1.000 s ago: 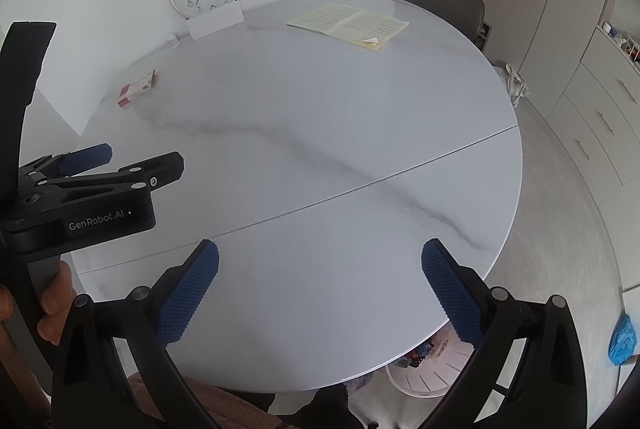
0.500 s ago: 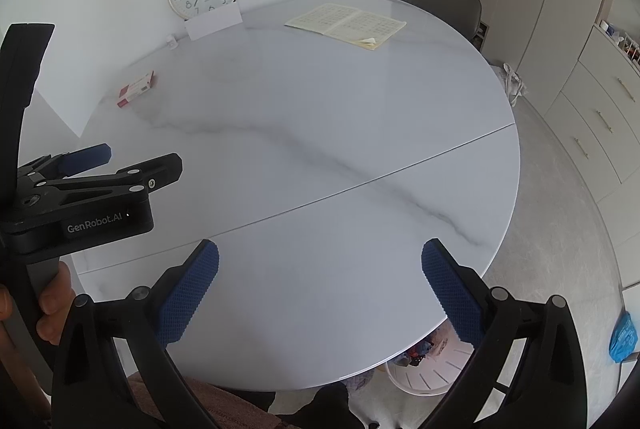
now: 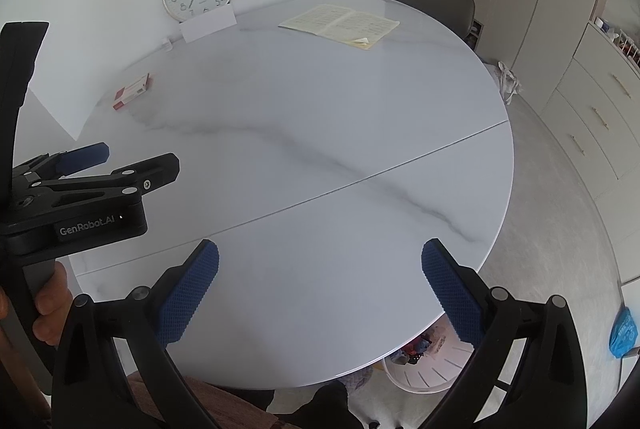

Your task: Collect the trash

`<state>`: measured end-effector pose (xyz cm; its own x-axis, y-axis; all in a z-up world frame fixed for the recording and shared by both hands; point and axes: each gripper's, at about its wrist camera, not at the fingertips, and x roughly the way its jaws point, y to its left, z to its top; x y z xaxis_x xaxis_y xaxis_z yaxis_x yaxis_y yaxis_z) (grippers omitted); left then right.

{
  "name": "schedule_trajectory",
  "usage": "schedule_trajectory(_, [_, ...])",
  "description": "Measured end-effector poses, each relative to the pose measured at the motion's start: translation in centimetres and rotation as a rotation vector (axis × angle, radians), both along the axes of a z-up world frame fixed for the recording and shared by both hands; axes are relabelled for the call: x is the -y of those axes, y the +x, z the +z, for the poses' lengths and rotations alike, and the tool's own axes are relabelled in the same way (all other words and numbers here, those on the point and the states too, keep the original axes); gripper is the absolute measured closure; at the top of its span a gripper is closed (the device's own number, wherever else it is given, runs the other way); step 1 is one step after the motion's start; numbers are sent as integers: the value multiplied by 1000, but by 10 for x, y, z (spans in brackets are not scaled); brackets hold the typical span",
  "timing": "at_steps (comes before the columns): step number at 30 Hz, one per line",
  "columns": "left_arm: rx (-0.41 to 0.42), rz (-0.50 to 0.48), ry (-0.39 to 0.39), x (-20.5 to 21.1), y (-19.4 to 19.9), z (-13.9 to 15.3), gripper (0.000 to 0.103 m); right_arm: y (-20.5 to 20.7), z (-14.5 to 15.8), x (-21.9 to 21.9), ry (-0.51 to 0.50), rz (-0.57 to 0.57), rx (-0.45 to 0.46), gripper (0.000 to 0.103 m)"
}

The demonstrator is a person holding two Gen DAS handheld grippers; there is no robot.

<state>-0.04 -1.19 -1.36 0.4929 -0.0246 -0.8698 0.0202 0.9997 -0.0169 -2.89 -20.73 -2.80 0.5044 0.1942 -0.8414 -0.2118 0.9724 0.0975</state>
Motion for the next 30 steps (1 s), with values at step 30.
schedule_trajectory(30, [9,-55,-9,12,-2,6,8,-3,2,13,7,-22,6,2])
